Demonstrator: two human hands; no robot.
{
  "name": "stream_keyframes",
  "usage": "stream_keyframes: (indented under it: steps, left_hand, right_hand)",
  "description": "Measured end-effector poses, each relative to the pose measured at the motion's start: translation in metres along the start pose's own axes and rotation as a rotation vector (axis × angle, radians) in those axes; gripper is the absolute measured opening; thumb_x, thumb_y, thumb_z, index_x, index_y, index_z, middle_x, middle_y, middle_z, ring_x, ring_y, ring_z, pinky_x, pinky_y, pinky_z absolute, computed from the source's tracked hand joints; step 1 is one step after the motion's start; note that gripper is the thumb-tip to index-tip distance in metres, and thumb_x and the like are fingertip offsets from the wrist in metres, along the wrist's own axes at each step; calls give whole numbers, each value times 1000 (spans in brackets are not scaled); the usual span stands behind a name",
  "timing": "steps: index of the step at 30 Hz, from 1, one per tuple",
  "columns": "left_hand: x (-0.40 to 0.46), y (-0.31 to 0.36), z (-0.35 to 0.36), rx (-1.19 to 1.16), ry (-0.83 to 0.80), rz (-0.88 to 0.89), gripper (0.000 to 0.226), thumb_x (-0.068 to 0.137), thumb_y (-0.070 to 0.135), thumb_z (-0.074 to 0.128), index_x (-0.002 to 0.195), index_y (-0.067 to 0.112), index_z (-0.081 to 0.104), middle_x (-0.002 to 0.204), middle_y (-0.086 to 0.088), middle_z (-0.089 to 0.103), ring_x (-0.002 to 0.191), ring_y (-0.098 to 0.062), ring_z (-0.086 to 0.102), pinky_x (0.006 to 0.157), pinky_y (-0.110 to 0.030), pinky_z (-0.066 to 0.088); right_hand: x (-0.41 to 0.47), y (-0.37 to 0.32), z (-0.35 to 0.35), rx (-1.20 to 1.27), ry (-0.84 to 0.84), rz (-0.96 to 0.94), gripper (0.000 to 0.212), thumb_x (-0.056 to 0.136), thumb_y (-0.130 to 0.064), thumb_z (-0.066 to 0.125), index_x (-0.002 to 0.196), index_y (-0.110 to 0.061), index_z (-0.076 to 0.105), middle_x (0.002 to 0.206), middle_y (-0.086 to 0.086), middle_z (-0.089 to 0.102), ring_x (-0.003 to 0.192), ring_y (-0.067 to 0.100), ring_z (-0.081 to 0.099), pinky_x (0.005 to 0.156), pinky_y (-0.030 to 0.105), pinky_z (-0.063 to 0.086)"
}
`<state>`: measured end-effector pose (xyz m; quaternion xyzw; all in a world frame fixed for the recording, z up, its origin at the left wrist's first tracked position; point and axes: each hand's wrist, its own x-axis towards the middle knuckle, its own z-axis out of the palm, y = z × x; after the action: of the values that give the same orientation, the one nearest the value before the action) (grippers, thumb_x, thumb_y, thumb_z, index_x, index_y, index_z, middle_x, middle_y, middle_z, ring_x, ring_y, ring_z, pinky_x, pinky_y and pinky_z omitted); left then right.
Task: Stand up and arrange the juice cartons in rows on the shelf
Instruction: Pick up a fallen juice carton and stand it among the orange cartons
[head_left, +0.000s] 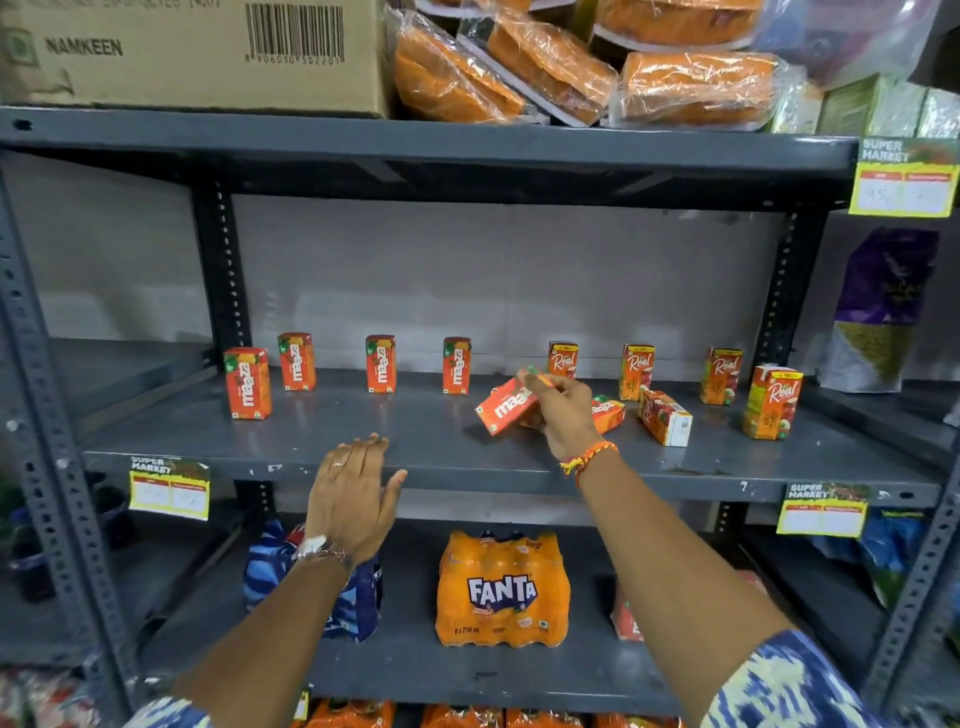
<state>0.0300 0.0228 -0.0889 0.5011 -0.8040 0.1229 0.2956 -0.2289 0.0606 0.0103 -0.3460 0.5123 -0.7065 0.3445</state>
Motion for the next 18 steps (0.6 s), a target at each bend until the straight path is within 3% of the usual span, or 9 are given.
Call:
stream_keyframes:
  steps: [5,8,11,13,16,18]
  left_hand:
    - [0,1,2,-24,21,-9,61,96,49,26,132,10,57,134,-10,62,124,-30,57,111,-46,38]
    - [1,2,3,-36,47,-10,58,96,47,31,129,10,60,131,-9,64,121,-29,59,108,-45,40]
    - [1,1,6,-46,61,-23,59,97,50,29,128,11,60,131,-7,64,121,-29,59,108,-45,40]
    - [1,1,9,-48,65,-27,63,98,53,23,129,11,60,131,-6,64,121,-28,59,108,-45,40]
    - [2,0,13,-44,76,-29,65,98,53,21,129,11,59,131,-6,64,121,-28,58,109,-45,39]
    - [3,-1,15,-47,74,-35,64,98,53,22,129,11,59,131,-6,64,121,-28,58,109,-45,39]
  right_hand:
    - [-2,-11,-6,354,-9,196,51,80,-56,67,115,-20,58,103,6,73,92,23,70,77,46,58]
    - [5,-15,-11,460,-110,234,82,70,-67,64,132,-14,55,105,9,74,89,28,72,73,45,58]
    - [6,-28,-14,451,-240,213,87,76,-79,45,128,-10,58,94,13,75,83,30,73,76,46,58]
    - [3,-36,-16,429,-328,158,92,72,-83,44,125,-9,60,97,14,72,84,30,71,85,48,56]
    - [-3,-40,-21,396,-432,79,77,79,-74,47,117,-8,65,98,14,72,84,29,70,79,44,58]
    - [-4,-41,-18,331,-454,57,54,89,-52,56,120,-8,63,103,14,71,86,27,70,79,44,59]
